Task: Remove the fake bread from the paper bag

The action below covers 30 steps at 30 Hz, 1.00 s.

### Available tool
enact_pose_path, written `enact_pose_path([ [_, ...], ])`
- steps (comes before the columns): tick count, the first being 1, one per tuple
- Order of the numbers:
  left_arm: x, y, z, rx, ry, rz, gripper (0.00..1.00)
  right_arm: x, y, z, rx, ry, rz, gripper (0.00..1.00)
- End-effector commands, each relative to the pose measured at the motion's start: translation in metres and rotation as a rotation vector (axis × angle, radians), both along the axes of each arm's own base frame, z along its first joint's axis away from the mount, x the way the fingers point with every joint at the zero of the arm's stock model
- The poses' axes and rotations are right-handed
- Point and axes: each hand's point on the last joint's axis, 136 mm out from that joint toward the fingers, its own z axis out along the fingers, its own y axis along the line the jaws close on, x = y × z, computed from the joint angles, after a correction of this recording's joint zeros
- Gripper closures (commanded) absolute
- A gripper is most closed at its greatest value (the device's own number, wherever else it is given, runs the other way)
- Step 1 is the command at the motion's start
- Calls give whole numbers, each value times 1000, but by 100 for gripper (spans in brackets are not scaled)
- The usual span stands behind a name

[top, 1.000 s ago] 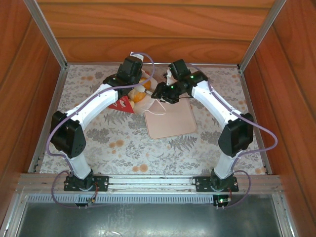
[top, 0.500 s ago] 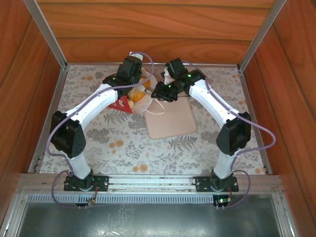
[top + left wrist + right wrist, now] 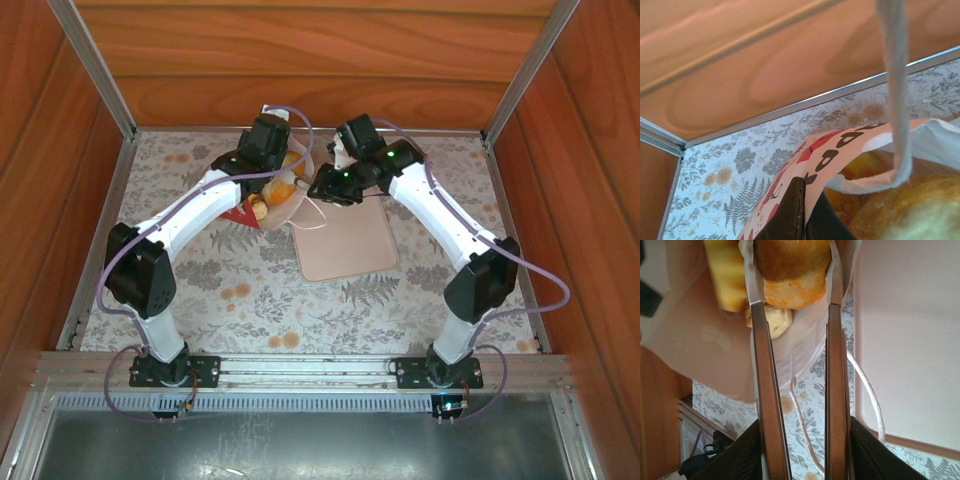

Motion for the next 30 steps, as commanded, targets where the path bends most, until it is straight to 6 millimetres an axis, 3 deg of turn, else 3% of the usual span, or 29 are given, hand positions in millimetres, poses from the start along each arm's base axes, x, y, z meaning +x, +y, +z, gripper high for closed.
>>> enact_pose_path([
  [1,5,5,5,-7,-35,59,100,-7,-6,31,26,-89,3,89],
  [4,4,7,7,-4,-42,71,100,-6,-8,33,17,-97,-4,89],
  [5,4,8,7,0,-42,75,100,-11,-13,48,34,-129,-7,89],
  [10,2,14,10,6,-53,102,100,-17,-24,64,22,-171,-26,89],
  [24,1,32,16,81,-80,177,100,-36,-79,121,66,-317,-143,86],
  [30,-3,36,19,84,-86,179,100,-28,-110,118,85,-311,-234,85],
])
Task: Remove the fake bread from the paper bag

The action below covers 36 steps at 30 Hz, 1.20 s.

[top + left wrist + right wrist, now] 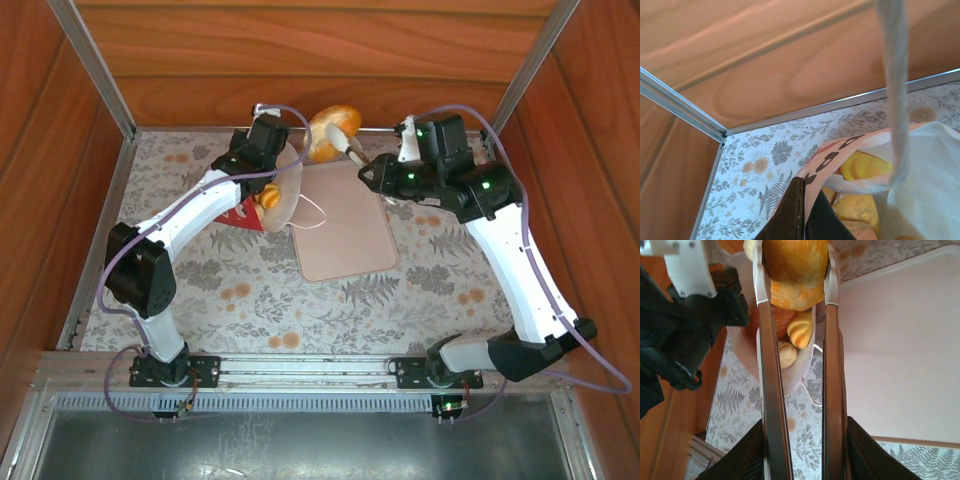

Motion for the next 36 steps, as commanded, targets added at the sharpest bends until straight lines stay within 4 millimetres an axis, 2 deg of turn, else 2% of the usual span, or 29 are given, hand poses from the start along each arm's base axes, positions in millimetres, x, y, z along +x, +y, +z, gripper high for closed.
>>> enact_pose_path([
  [1,-4,9,11,15,-37,31,100,11,-14,-4,38,-7,-50,85],
  [9,-11,24,15,30,-42,50,100,36,-18,-58,188,127,-65,85],
  [18,-21,43,18,17,-52,73,100,66,-5,-105,297,213,-65,82],
  [28,-23,43,17,-2,-51,60,100,95,-3,-143,364,305,-86,79],
  [36,-21,41,14,-12,-48,58,100,110,-4,-172,387,382,-82,78],
])
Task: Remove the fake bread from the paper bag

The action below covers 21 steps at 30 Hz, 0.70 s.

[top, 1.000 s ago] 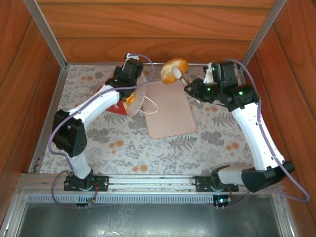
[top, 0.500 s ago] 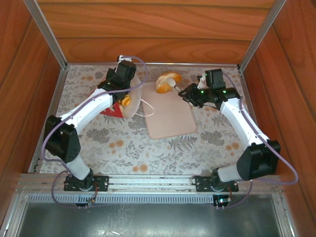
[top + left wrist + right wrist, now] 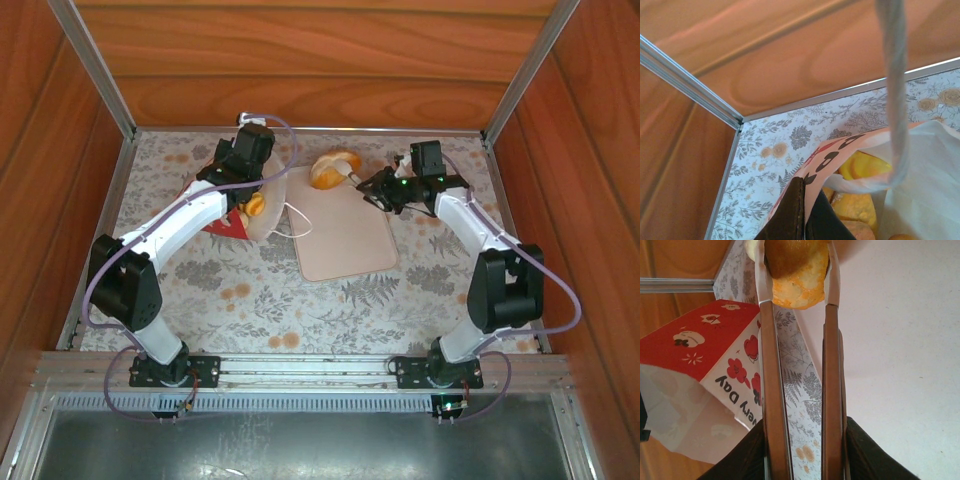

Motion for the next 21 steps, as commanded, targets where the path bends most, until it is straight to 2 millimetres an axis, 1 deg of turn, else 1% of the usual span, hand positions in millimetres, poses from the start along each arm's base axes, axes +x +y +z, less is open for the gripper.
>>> enact_pose_path([
  [1,-1,5,19,-38,-55,16,100,10,5,11,68,-45,34,77],
  [2,-1,5,19,-38,-55,17,100,11,4,10,71,-45,35,77],
  [3,-1,5,19,-40,-56,16,100,13,3,1,70,-23,34,77],
  [4,-1,5,19,-40,-56,14,100,16,2,-4,72,-14,33,77],
  [12,1,3,18,-43,-54,11,100,25,-5,-23,90,31,39,74],
  [16,2,2,19,-45,-54,8,100,28,-10,-30,74,47,34,68],
  [21,4,1,19,-45,-55,8,100,34,-20,-35,37,49,23,60],
])
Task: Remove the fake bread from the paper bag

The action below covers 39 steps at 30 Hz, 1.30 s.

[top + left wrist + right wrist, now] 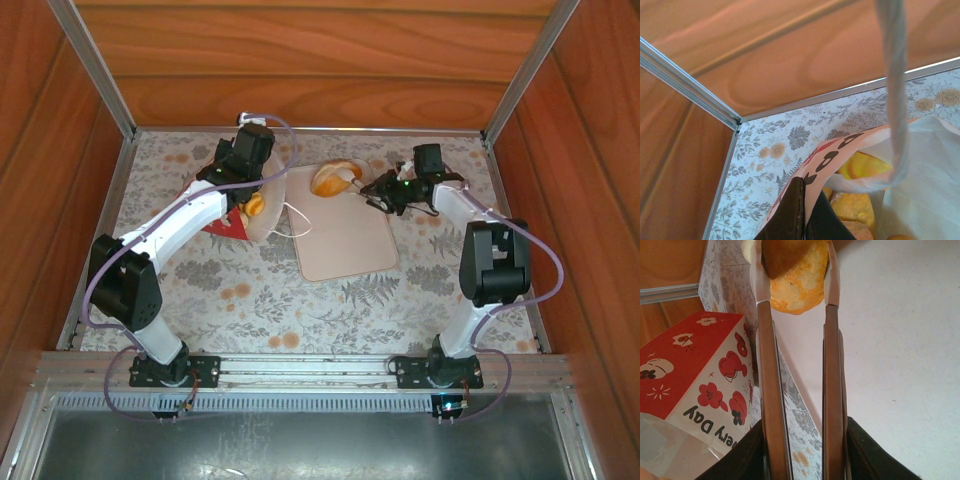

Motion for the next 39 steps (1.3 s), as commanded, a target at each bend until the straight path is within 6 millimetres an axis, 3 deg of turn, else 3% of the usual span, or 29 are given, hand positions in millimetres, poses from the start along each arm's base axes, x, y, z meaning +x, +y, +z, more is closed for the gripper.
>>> enact_pose_path([
  [1,4,2,20,-39,-57,15,100,10,-5,11,-4,-55,24,59],
  [10,6,1,18,-38,-53,15,100,15,-19,6,-8,-43,-8,58],
  [15,5,1,20,-38,-56,15,100,16,-19,3,-4,-34,-3,48],
  [21,6,1,23,-41,-62,12,100,15,-19,0,-5,-21,-3,45],
  [39,3,-1,24,-60,-60,-11,100,-13,-26,20,-44,-13,-10,41],
])
